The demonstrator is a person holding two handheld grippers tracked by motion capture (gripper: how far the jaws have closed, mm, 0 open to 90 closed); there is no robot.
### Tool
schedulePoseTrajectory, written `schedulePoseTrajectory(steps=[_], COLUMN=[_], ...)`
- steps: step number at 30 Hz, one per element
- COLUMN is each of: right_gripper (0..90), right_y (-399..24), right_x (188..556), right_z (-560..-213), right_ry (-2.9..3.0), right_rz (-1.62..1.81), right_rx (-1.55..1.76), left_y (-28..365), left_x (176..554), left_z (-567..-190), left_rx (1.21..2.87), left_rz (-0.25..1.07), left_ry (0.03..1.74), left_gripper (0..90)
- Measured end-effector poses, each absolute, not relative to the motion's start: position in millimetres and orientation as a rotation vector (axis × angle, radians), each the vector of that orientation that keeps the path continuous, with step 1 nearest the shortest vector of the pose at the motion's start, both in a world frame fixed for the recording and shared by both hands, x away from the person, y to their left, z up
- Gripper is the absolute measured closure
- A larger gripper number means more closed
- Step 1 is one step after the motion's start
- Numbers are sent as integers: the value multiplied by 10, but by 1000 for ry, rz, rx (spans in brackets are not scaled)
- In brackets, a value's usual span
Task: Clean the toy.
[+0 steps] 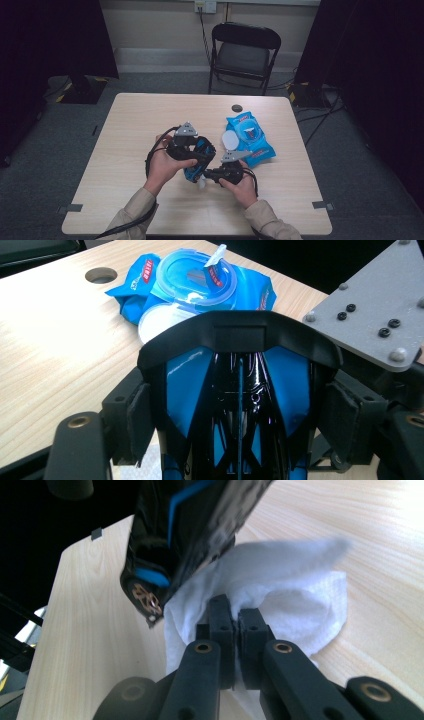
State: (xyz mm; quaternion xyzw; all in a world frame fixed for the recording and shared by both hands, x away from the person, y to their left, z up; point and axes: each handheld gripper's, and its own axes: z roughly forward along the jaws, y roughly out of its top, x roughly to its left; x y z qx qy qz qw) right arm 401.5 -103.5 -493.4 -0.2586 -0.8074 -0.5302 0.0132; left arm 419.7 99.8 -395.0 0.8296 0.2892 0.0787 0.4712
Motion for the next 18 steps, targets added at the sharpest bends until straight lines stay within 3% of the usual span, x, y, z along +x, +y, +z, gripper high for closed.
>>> schedulePoseTrajectory(steps=[18], right_gripper=[887], right_y=[-1381], right_x=[4157], right_z=[-4727], right_ry=[-2519], right_rz=[-1726], right_rx=[-923], left_y=[1220], left_x=[4179], left_z=[-4050], left_rx=[2055], left_rz=[192], left_ry=[751], left_gripper=[253])
